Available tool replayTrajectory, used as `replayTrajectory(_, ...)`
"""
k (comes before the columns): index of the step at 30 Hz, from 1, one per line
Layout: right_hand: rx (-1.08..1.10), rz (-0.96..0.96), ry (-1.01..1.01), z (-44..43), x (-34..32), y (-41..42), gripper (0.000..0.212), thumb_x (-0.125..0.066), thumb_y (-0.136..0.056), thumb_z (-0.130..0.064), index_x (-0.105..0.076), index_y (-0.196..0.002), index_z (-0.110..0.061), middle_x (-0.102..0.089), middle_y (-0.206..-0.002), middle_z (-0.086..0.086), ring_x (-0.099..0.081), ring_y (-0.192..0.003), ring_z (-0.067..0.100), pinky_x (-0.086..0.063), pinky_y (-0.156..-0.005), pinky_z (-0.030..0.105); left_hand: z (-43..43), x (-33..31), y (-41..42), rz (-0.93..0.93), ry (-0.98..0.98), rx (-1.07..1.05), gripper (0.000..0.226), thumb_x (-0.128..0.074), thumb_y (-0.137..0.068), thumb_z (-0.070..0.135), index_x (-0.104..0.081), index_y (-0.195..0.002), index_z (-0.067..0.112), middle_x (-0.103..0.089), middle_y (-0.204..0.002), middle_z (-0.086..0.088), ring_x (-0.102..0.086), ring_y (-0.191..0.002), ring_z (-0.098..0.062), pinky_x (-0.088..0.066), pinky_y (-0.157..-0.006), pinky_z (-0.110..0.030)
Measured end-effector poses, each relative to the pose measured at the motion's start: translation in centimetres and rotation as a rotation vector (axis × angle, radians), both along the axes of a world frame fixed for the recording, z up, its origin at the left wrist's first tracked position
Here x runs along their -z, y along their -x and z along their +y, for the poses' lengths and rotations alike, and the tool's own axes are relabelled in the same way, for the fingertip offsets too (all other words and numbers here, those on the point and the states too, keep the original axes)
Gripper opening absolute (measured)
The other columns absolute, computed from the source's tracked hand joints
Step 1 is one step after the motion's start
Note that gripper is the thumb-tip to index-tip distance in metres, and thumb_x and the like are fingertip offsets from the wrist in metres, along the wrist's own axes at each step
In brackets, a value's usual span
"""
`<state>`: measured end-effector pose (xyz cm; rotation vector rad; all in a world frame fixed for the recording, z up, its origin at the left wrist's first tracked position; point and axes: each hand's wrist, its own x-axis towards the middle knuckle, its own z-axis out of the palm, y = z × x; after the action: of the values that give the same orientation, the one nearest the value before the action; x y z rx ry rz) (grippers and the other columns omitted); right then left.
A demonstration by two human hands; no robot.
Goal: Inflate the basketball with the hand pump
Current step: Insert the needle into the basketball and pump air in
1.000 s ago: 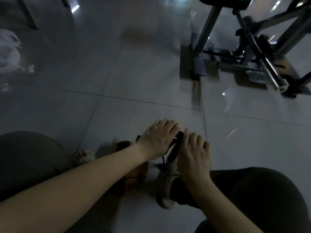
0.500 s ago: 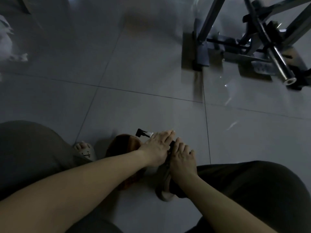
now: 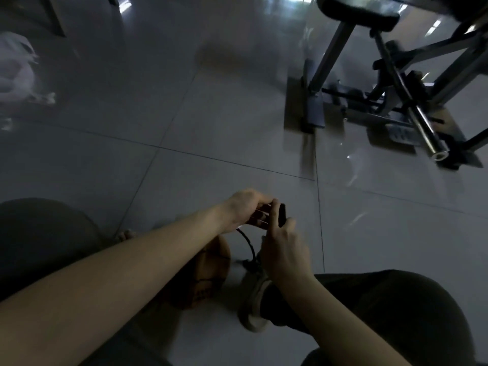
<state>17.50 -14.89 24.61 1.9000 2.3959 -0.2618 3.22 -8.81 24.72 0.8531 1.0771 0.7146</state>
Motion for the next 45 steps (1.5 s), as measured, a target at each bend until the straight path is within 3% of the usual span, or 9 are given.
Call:
replayTrajectory(9,-0.049,-0.222,0.106,0.1,8.7,-1.0,0.065,-0.04,-0.102,-0.027,0.0,-0.15,-0.008,-0.044,-0.099,0.016,-0.051,-0.067,0.02,-0.054,-0.063,0.033,-1.1,6.3,-1.2,0.419,0.068,0.133,0.033,-0.051,-0.103,0.041,-0.066,-0.123,0.02,-0.072,-0.105,-0.003,-0.068,-0.092,-0.022,-0.049,-0.075,-0.033)
replayTrajectory(11,0.046,-0.151,0.134,0.7,9.1,-1.0,0.059,-0.032,-0.102,-0.04,-0.008,-0.15,-0.015,-0.046,-0.103,0.015,-0.056,-0.076,0.023,-0.055,-0.069,0.037,-1.1,6.7,-1.3,0.415,0.078,0.116,0.033,-0.05,-0.103,0.043,-0.064,-0.125,0.024,-0.072,-0.11,-0.003,-0.07,-0.098,-0.024,-0.049,-0.075,-0.033)
replayTrajectory(14,-0.002,-0.105,0.11,1.2,9.1,-1.1,0.086,-0.046,-0.1,-0.025,0.019,-0.153,-0.009,-0.041,-0.114,0.017,-0.054,-0.07,0.019,-0.054,-0.064,0.029,-1.2,6.2,-1.5,0.384,0.087,0.095,0.027,-0.05,-0.104,0.039,-0.064,-0.121,0.024,-0.071,-0.104,0.002,-0.069,-0.09,-0.018,-0.051,-0.078,-0.033)
replayTrajectory(18,0.021,0.062,0.195,1.2,5.3,-0.6,0.097,-0.06,-0.094,-0.016,0.014,-0.156,-0.015,-0.036,-0.128,0.015,-0.056,-0.073,0.02,-0.049,-0.061,0.03,-1.2,3.7,-1.9,0.311,0.103,0.087,0.036,-0.053,-0.103,0.039,-0.065,-0.127,0.016,-0.071,-0.101,-0.003,-0.069,-0.086,-0.018,-0.055,-0.081,-0.034)
replayTrajectory(26,-0.014,0.103,-0.09,3.6,-3.8,-1.2,0.065,-0.053,-0.097,-0.029,-0.014,-0.149,-0.024,-0.05,-0.106,0.012,-0.06,-0.071,0.025,-0.055,-0.06,0.037,0.6,-5.5,0.0,0.205,-0.057,0.107,0.032,-0.047,-0.105,0.03,-0.069,-0.087,0.016,-0.071,-0.085,-0.001,-0.069,-0.088,-0.019,-0.052,-0.081,-0.035)
replayTrajectory(29,0.002,0.061,-0.031,1.5,-0.6,-1.1,0.067,-0.045,-0.1,-0.021,-0.003,-0.153,-0.022,-0.048,-0.111,0.013,-0.055,-0.062,0.018,-0.056,-0.056,0.034,0.8,-2.1,0.6,0.421,-0.019,0.168,0.027,-0.045,-0.106,0.022,-0.068,-0.11,0.009,-0.071,-0.102,-0.007,-0.065,-0.093,-0.025,-0.052,-0.079,-0.036)
replayTrajectory(37,-0.098,-0.162,-0.016,1.2,7.2,-1.0,0.081,-0.05,-0.095,-0.019,0.007,-0.153,-0.012,-0.045,-0.116,0.018,-0.046,-0.059,0.018,-0.053,-0.055,0.03,-3.8,9.7,6.5,1.506,-0.308,0.707,0.054,-0.057,-0.091,0.04,-0.048,-0.139,0.016,-0.048,-0.139,-0.01,-0.048,-0.127,-0.032,-0.039,-0.104,-0.047)
replayTrajectory(40,-0.132,-0.192,-0.018,1.4,9.3,-1.1,0.082,-0.049,-0.094,-0.016,0.005,-0.154,-0.007,-0.041,-0.121,0.024,-0.048,-0.07,0.023,-0.053,-0.057,0.034,-5.1,13.2,8.1,1.595,-0.141,0.779,0.072,-0.055,-0.092,0.051,-0.035,-0.149,0.011,-0.04,-0.148,-0.015,-0.043,-0.132,-0.036,-0.038,-0.105,-0.047)
replayTrajectory(45,-0.111,-0.127,0.056,2.2,8.4,-0.5,0.079,-0.053,-0.094,-0.014,-0.001,-0.154,-0.01,-0.036,-0.13,0.022,-0.053,-0.086,0.026,-0.056,-0.065,0.036,-7.3,17.2,8.8,1.28,0.158,0.674,0.086,-0.052,-0.096,0.05,-0.007,-0.161,0.015,-0.028,-0.158,-0.015,-0.043,-0.135,-0.037,-0.044,-0.105,-0.045)
